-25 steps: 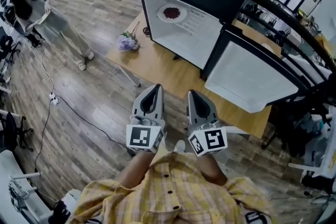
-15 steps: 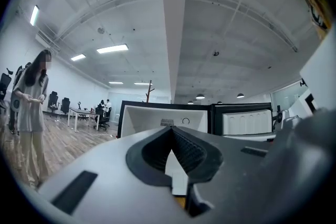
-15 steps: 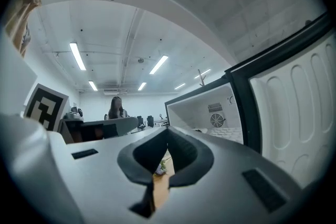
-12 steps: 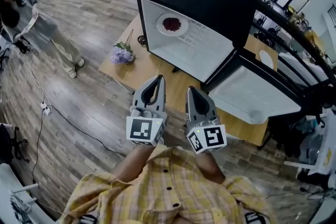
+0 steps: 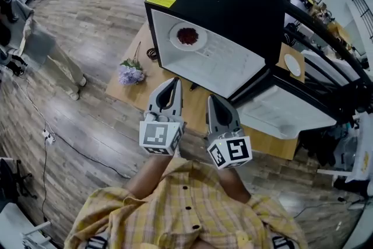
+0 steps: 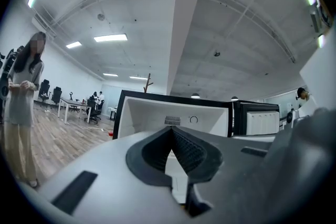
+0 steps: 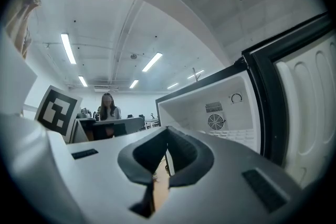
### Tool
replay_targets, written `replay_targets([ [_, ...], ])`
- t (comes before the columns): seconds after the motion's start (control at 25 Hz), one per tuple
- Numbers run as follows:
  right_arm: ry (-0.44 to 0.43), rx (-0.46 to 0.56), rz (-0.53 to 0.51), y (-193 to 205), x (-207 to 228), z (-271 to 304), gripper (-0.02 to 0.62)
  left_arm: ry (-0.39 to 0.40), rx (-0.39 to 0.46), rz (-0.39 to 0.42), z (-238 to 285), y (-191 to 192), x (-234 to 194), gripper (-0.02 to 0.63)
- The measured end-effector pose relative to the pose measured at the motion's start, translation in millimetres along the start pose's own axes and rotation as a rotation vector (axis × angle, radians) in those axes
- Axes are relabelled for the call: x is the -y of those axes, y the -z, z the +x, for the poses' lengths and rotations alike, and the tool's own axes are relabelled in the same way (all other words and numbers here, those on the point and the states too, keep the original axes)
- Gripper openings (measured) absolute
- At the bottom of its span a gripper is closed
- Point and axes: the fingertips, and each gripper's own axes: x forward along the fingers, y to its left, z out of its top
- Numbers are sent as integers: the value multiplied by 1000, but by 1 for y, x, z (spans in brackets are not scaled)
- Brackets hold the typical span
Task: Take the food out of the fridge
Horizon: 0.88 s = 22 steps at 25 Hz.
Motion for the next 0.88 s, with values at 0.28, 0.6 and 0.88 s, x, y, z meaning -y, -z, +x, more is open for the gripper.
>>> replay_targets([
  [0.28, 36, 0, -5, 4, 4, 24, 6, 27, -47, -61, 29, 14, -25, 8],
  [0.6, 62, -22, -27, 11, 6, 42, 6, 66, -94, -123, 60, 36, -44, 16],
  [0.88, 104, -23, -28, 14, 18, 50, 6, 89, -128, -214, 88, 53, -56, 81],
])
